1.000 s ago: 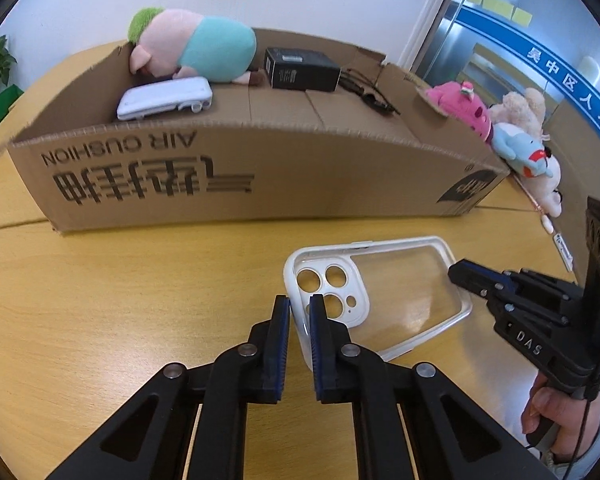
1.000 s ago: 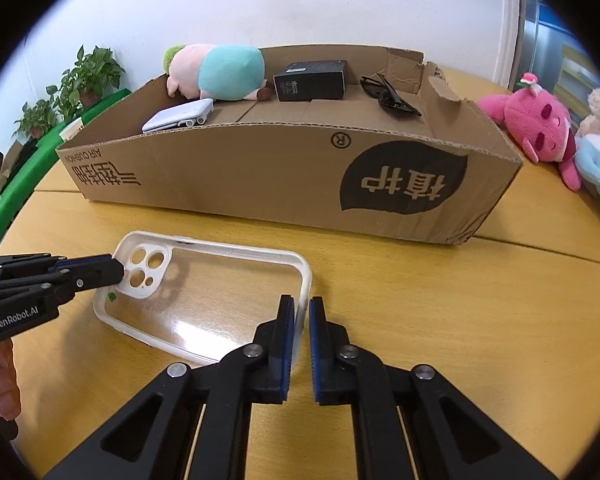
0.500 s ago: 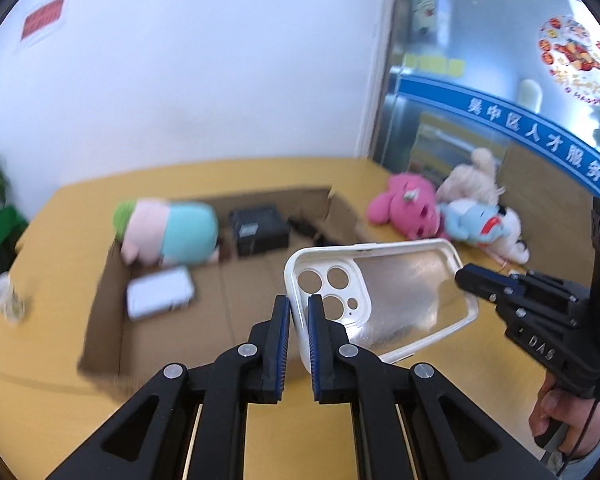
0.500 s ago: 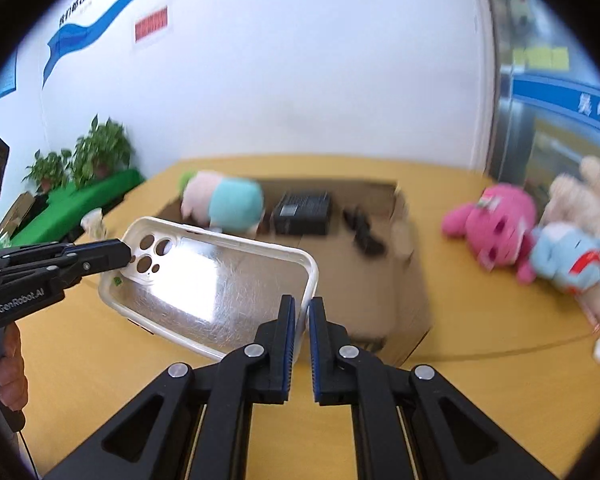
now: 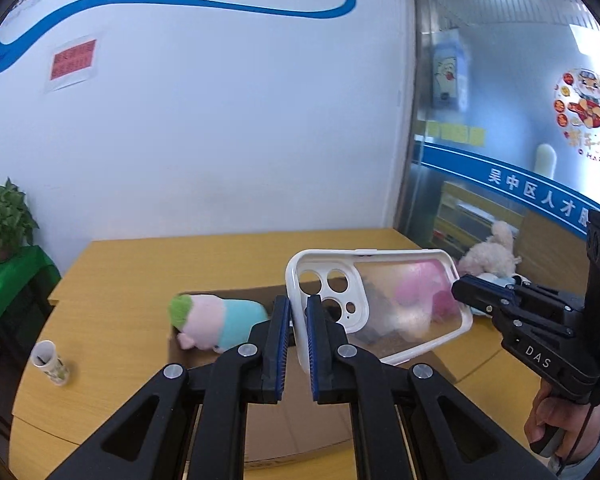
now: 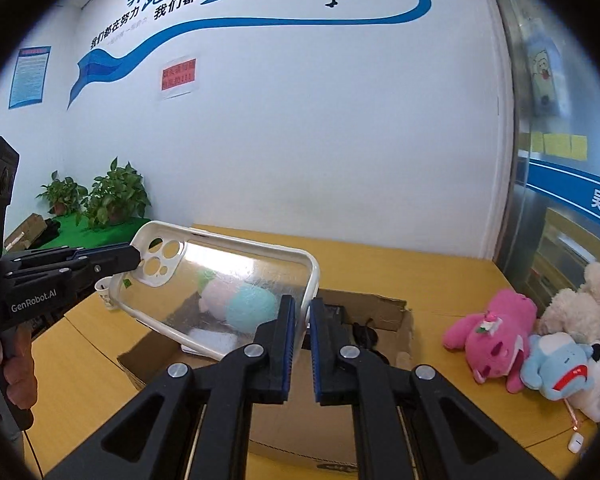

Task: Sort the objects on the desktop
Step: 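Lift the phone case and lower it into the cardboard box, then open the left gripper and withdraw it from the box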

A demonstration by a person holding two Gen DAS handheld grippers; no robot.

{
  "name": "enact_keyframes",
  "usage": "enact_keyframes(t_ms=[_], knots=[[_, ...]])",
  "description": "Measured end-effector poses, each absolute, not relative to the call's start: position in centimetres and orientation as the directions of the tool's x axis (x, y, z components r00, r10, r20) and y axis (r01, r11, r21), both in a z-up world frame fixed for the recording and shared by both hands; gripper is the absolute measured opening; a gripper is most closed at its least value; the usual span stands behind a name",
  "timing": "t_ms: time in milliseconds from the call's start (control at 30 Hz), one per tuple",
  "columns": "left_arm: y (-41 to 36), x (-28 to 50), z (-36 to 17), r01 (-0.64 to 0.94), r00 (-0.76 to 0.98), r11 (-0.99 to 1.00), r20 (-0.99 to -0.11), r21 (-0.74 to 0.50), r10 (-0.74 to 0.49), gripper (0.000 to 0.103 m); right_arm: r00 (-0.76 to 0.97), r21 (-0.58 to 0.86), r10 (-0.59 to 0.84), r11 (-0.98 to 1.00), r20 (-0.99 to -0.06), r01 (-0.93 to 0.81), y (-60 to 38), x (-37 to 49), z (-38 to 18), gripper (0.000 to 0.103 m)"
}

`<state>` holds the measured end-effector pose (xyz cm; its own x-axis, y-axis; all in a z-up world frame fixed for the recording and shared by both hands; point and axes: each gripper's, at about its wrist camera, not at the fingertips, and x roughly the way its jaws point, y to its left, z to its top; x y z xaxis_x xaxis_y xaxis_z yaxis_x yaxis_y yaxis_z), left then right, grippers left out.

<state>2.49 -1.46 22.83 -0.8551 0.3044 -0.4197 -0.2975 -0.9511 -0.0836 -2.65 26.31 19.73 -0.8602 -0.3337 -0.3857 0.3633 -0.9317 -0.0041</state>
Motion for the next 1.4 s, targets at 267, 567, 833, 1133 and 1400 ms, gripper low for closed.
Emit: enact_keyframes(t_ms=[267,567,833,1133,1400], knots=[[-6.9,-0.8,21.8,-0.188,-0.857,-0.978,-0.472,-0.089,0.207,0.005,-0.801,0.057,-0.429,-0.892,-0.418,0.448,20.8,-6.4,18.3,0.007],[-9.1,-4.6,15.0,-0.168,-0.76,-0.979,-0.617,-0.116,0.204,0.005,-0.704,0.156,-0.459,-0.878,-0.542,0.453,18.4,-10.9,12.1,0.007],[-7.5,-7.2,7.7,-0.181,-0.632,-0.98,-0.755,-0.077,0.176,0.005,-0.537,0.274,-0.456,-0.881,-0.71,0.385,19.0,-14.1,2.4,0.008],[-6.2,-8.9,2.9,-0.168,-0.51,-0.985,-0.858,0.03,0.061,0.005,-0.389,0.309,-0.438,-0.884,-0.81,0.35,17.8,-15.4,-3.0,0.009],[-7.3,-9.8,0.8,-0.086,-0.432,-0.994,-0.902,0.064,-0.021,0.007,-0.316,0.317,-0.437,-0.876,-0.843,0.364,16.6,-16.0,-3.7,0.011]])
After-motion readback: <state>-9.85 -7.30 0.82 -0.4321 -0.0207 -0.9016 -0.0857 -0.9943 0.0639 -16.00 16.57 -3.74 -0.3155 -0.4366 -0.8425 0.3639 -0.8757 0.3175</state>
